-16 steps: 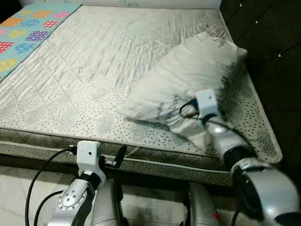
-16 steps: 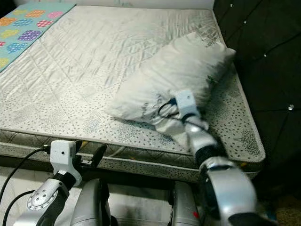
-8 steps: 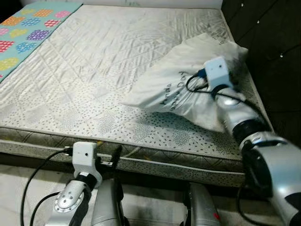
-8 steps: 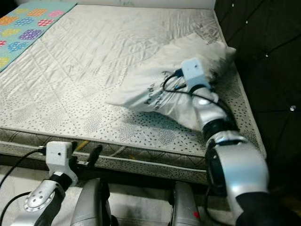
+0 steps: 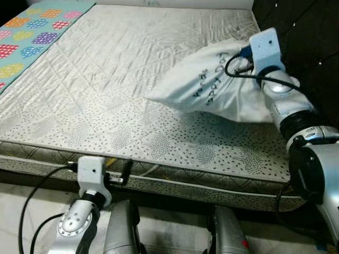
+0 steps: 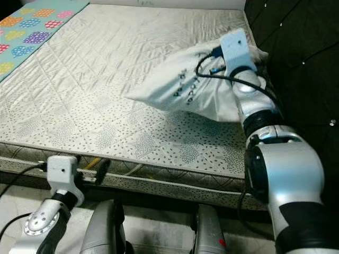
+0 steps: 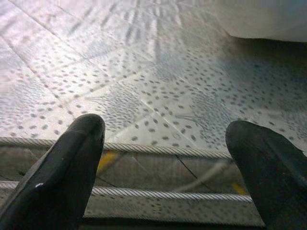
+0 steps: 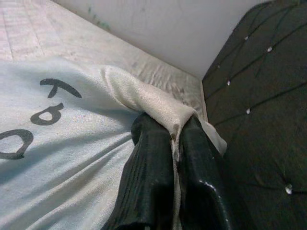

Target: Clean up the room

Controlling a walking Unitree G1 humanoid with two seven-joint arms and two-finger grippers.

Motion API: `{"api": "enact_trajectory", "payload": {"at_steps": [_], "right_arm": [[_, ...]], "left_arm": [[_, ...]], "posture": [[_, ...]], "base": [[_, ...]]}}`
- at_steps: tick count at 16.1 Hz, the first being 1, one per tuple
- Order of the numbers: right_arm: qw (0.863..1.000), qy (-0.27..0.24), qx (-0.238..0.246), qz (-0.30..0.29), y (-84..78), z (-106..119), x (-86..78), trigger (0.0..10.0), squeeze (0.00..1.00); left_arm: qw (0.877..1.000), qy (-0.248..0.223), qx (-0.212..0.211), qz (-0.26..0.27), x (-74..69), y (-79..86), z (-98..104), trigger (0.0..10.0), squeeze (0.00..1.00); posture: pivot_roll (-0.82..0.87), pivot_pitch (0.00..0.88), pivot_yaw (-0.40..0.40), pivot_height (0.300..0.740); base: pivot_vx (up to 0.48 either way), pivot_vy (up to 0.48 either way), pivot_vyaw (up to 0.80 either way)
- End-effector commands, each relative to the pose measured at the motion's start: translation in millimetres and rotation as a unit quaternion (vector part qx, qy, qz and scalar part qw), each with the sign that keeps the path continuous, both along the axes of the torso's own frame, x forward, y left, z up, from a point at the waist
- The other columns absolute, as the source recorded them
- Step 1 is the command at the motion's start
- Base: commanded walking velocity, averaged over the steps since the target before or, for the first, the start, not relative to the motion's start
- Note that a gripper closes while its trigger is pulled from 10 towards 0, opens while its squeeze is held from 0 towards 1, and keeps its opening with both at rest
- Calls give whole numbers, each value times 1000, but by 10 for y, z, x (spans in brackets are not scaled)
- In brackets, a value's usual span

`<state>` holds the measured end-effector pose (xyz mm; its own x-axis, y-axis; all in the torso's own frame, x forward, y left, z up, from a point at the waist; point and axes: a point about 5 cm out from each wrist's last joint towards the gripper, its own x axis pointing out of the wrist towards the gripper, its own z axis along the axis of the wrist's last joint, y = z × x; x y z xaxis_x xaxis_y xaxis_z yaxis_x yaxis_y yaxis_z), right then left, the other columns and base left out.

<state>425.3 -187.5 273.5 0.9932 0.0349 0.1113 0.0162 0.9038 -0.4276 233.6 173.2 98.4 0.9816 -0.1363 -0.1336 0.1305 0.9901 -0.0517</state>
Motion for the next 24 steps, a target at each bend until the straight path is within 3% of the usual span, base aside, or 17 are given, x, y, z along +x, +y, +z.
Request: {"api": "enact_trajectory", "payload": {"at_steps": [1, 3, 5, 6, 7, 9, 11, 14, 15, 19, 20, 21, 22, 24], "right_arm": [[995, -91, 7, 27, 66, 535, -13, 0, 0], [993, -98, 21, 58, 164, 624, -14, 0, 0], [986, -93, 37, 131, 455, 617, -13, 0, 0], [984, -89, 35, 148, 522, 587, -15, 0, 0], [982, -85, 17, 169, 639, 504, -22, 0, 0], [983, -61, 31, 173, 671, 273, -19, 0, 0], [983, -46, 48, 172, 626, 127, -24, 0, 0], [990, -16, 41, 134, 344, -172, -50, 0, 0], [992, -3, 64, 110, 192, -237, -57, 0, 0], [992, 18, 75, 100, -8, -461, -124, 0, 0], [991, 25, 77, 103, -8, -539, -143, 9412, 0], [991, 32, 84, 102, -5, -630, -166, 10000, 878], [990, 35, 88, 109, 24, -696, -185, 10000, 1000], [986, 38, 110, 116, 86, -799, -219, 10000, 1000]], "left_arm": [[1000, 0, 21, 22, -11, 91, -8, 10000, 0], [999, 0, 26, 27, -17, 112, -14, 10000, 0], [999, -2, 28, 31, -3, 101, -15, 10000, 0], [999, -3, 28, 30, 4, 96, -14, 10000, 0], [999, -4, 27, 29, 9, 84, -11, 10000, 0], [999, -4, 24, 25, -5, 74, -13, 10000, 0], [999, -2, 24, 25, -18, 82, -23, 10000, 0], [1000, 1, 21, 20, 7, 66, -40, 10000, 0], [1000, -1, 18, 16, 21, 48, -34, 10000, 0], [1000, 4, 9, 9, 5, 28, -58, 10000, 0], [1000, 5, 7, 8, 11, 22, -62, 10000, 0], [1000, 5, 4, 6, 26, 9, -65, 10000, 0], [1000, 3, 4, 5, 40, 0, -59, 10000, 0], [1000, 1, 3, 3, 64, -4, -58, 10000, 0]], "posture": [[29, 51, 1, 562], [28, 50, 0, 562], [28, 49, 2, 562], [29, 48, 3, 562], [30, 48, 5, 562], [34, 49, 6, 562], [32, 49, 7, 562], [8, 47, 14, 562], [8, 47, 14, 562], [-12, 38, 10, 562], [-17, 39, 12, 562], [-22, 36, 14, 562], [-26, 34, 15, 562], [-33, 25, 16, 562]], "base": [[0, 0, 0], [0, 0, 0], [0, 0, 0], [0, 0, 0], [0, 0, 0], [0, 0, 0], [0, 0, 0], [0, 0, 0], [0, 0, 0], [0, 0, 0], [0, 0, 0], [0, 0, 0], [0, 0, 0], [0, 0, 0]]}}
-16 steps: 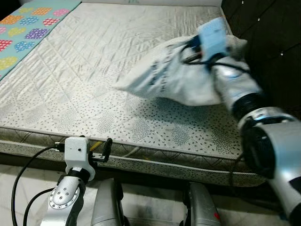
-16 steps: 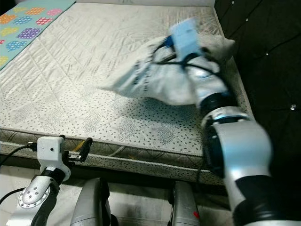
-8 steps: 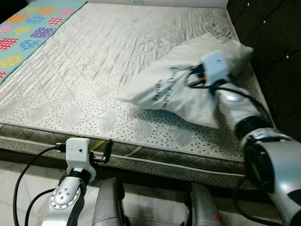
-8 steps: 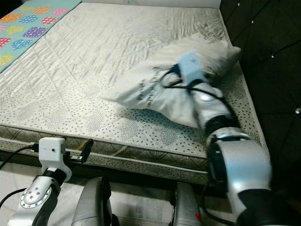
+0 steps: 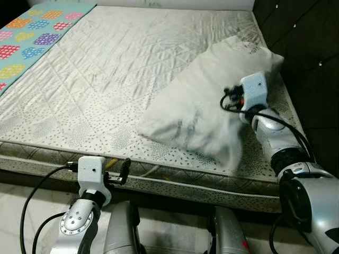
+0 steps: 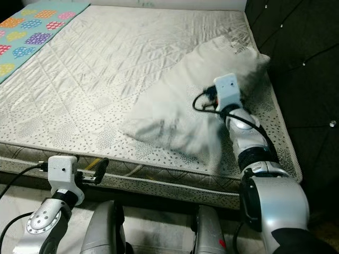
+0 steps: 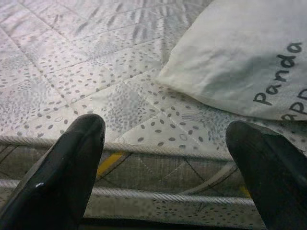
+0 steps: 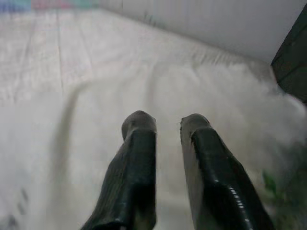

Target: Clean up the room

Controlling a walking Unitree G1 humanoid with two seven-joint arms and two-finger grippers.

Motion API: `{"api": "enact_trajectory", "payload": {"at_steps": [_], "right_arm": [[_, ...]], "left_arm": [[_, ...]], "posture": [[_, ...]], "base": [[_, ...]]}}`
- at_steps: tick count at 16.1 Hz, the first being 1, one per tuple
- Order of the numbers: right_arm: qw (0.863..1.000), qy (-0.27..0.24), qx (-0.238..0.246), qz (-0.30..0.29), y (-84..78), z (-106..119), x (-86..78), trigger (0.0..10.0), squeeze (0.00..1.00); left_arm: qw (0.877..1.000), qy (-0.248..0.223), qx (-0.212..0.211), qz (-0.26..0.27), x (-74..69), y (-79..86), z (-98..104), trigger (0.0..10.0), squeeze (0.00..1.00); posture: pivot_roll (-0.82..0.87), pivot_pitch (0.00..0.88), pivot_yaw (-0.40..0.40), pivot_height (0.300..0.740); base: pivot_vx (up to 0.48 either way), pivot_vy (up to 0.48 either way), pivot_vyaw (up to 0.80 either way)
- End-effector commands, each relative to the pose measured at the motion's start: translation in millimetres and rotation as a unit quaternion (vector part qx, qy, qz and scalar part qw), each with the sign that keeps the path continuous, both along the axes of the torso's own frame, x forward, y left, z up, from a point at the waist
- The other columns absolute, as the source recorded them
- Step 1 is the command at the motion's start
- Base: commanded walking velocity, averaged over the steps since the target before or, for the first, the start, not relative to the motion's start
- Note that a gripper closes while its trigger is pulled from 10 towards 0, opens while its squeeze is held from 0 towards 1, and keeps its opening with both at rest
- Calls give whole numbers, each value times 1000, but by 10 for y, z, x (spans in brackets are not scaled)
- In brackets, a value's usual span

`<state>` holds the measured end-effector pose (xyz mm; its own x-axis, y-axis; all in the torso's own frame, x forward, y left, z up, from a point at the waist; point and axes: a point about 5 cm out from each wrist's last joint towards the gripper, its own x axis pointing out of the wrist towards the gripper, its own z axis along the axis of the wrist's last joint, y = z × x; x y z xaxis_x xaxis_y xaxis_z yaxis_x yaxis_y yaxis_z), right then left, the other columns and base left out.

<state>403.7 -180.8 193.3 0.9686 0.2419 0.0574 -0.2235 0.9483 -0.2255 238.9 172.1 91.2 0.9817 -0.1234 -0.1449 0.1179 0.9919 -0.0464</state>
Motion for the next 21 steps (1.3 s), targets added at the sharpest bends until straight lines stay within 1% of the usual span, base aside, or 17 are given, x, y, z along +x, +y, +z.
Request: {"api": "enact_trajectory", "payload": {"at_steps": [1, 3, 5, 6, 7, 8, 10, 12, 13, 16, 17, 20, 21], "right_arm": [[1000, -2, 15, 3, 43, -35, -16, 10000, 1000], [1000, -16, 24, 0, 77, -82, -56, 10000, 1000], [999, -35, 38, -12, 77, -154, -150, 10000, 1000], [998, -33, 44, -20, 77, -197, -187, 10000, 1000], [997, -31, 60, -22, 89, -243, -243, 10000, 1000], [997, -26, 68, -18, 120, -304, -333, 10000, 1000], [996, -14, 84, -29, 140, -410, -494, 10000, 1000], [994, -2, 95, -56, 134, -483, -614, 10000, 1000], [992, 6, 100, -71, 147, -510, -711, 10000, 1000], [991, 17, 103, -82, 183, -524, -871, 10000, 1000], [990, 21, 110, -81, 213, -524, -901, 10000, 1000], [991, 17, 109, -78, 246, -451, -923, 10000, 1000], [991, 18, 108, -74, 240, -431, -920, 10000, 0]], "left_arm": [[1000, -5, 0, -3, 21, 6, 14, 10000, 0], [1000, -7, -1, -3, 33, 6, 20, 10000, 0], [1000, -15, -6, -5, 37, -3, 43, 10000, 0], [1000, -17, -10, -7, 41, -11, 47, 10000, 0], [1000, -18, -11, -7, 51, -18, 44, 10000, 0], [1000, -19, -13, -7, 64, -32, 39, 10000, 0], [1000, -21, -17, -9, 89, -61, 35, 10000, 0], [1000, -23, -19, -8, 95, -68, 32, 10000, 0], [999, -25, -21, -7, 99, -64, 30, 10000, 0], [999, -27, -22, -4, 119, -58, 17, 10000, 0], [999, -27, -23, -5, 129, -60, 15, 10000, 0], [999, -30, -25, -8, 156, -82, 15, 10000, 0], [999, -30, -25, -9, 165, -90, 16, 10000, 0]], "posture": [[-34, 20, 15, 562], [-40, 8, 14, 562], [-54, 0, 13, 562], [-59, 0, 13, 562], [-68, 0, 12, 562], [-73, 0, 13, 562], [-83, 0, 11, 562], [-91, 0, 13, 562], [-94, 0, 14, 562], [-106, 0, 18, 562], [-110, 0, 18, 562], [-122, 0, 22, 562], [-126, 0, 23, 562]], "base": [[0, 0, 0], [0, 0, 0], [0, 0, 0], [0, 0, 0], [0, 0, 0], [0, 0, 0], [0, 0, 0], [0, 0, 0], [0, 0, 0], [0, 0, 0], [0, 0, 0], [0, 0, 0], [0, 0, 0]]}}
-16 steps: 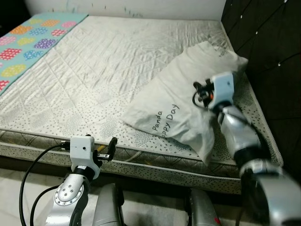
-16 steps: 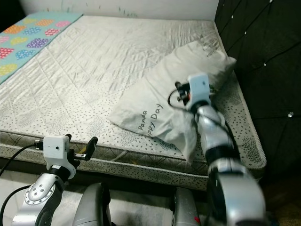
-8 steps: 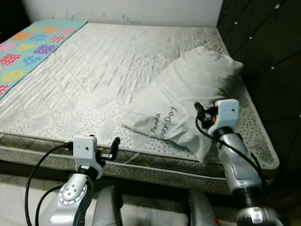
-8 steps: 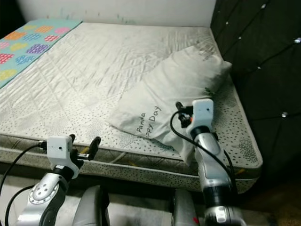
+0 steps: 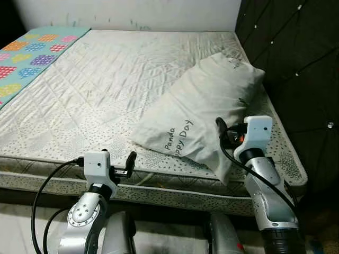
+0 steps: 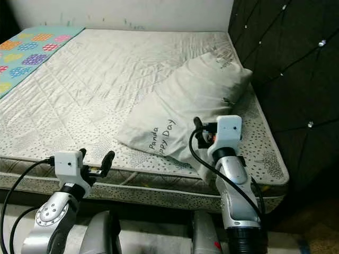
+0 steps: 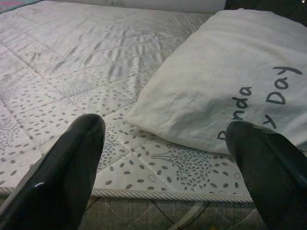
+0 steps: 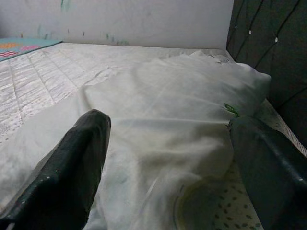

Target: Clean up the room

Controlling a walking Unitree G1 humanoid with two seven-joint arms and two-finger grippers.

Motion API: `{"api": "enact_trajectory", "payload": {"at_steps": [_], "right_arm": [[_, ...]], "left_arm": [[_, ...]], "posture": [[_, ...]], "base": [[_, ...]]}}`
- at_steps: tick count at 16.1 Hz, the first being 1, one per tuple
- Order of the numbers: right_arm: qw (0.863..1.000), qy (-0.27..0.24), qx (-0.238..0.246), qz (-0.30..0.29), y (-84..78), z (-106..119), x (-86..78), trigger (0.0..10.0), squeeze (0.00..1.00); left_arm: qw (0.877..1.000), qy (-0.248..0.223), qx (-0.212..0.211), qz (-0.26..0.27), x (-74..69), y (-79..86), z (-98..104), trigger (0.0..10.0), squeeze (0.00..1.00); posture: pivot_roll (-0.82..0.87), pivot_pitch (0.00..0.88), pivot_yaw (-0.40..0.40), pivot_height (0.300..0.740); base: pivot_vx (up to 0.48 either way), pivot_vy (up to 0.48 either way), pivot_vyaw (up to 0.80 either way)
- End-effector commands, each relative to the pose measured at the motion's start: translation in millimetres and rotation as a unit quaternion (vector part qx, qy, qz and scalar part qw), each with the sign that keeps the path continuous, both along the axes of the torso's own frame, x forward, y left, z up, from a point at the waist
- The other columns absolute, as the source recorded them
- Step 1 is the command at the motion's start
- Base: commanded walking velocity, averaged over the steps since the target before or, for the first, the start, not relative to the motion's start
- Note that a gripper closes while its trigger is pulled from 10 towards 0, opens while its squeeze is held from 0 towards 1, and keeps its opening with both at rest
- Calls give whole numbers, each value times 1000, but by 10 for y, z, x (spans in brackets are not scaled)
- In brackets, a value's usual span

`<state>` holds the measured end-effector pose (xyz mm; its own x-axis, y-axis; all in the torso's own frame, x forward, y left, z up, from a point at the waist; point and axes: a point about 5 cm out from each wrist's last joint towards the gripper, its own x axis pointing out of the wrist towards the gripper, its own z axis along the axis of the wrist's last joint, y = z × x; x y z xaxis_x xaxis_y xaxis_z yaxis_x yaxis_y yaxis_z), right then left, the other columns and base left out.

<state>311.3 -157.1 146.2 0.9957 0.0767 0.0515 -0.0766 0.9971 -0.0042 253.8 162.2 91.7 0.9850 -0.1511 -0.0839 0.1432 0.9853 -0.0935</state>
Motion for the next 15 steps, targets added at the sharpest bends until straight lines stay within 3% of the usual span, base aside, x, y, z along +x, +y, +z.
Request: {"api": "enact_trajectory", "payload": {"at_steps": [1, 15], "right_arm": [[1000, -9, -1, 7, -2, 77, 3, 10000, 0], [1000, 2, 0, -9, -26, 127, 28, 10000, 0]], "left_arm": [[1000, -3, 2, 2, 21, 5, 10, 10000, 0], [1000, -7, -1, -2, 55, 2, -1, 10000, 0]], "posture": [[-126, 0, 23, 562], [-131, 0, 27, 726]], "base": [[0, 0, 0], [0, 0, 0]]}}
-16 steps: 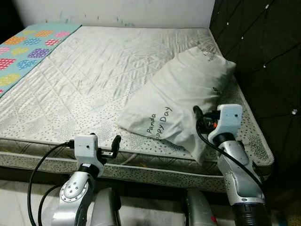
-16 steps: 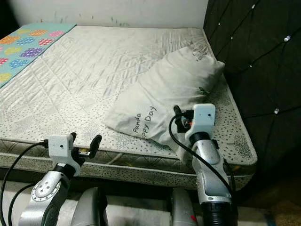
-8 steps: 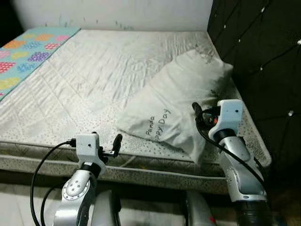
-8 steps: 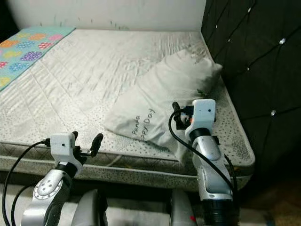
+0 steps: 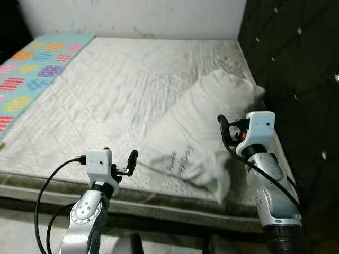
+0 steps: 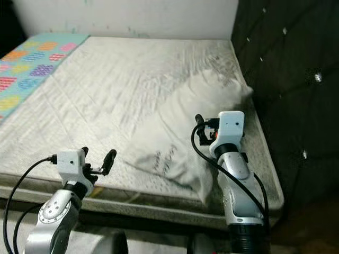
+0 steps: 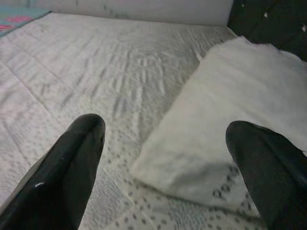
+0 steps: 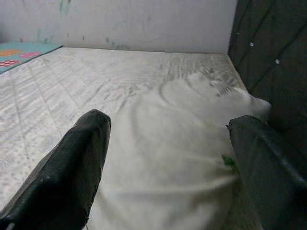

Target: Clean up the room

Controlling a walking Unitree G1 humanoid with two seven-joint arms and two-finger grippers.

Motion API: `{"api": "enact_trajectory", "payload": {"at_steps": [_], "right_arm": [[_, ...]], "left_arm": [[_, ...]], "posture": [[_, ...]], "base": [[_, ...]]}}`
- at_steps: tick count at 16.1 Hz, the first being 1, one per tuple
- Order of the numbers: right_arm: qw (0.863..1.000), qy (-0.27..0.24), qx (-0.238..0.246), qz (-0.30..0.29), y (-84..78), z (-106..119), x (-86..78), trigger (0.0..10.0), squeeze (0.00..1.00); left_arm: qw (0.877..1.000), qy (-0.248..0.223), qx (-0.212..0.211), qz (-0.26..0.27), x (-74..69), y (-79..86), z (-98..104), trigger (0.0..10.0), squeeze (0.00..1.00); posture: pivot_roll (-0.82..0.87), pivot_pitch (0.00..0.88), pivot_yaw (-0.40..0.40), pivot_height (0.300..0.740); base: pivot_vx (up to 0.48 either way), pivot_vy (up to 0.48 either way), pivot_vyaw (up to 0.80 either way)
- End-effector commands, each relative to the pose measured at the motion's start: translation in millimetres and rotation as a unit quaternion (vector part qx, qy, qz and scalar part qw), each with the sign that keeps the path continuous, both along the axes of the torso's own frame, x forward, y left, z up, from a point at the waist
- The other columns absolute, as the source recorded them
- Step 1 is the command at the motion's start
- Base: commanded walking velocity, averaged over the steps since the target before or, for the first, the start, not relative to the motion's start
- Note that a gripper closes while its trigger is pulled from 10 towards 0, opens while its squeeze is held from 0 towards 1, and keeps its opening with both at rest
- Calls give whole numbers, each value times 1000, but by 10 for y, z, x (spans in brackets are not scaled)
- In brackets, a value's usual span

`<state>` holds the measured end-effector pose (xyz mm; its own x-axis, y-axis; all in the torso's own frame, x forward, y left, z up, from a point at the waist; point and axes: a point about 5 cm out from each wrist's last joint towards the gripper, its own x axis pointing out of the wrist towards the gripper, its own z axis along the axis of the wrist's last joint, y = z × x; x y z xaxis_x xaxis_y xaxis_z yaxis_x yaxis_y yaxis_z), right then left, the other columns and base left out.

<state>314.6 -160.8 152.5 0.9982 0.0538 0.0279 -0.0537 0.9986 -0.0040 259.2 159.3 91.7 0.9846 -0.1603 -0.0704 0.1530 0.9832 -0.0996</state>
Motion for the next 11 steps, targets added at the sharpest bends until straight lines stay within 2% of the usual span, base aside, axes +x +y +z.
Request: {"api": "enact_trajectory", "payload": {"at_steps": [1, 11], "right_arm": [[1000, -9, -1, 3, 10, 63, -3, 10000, 0], [1000, 5, -5, -12, -28, -19, -38, 10000, 0]], "left_arm": [[1000, -2, 3, 3, 10, 29, 6, 10000, 0], [1000, -5, -6, -2, 40, 10, 16, 10000, 0]], "posture": [[-132, 0, 28, 736], [-139, 0, 32, 740]], "base": [[0, 0, 0], [0, 0, 0]]}}
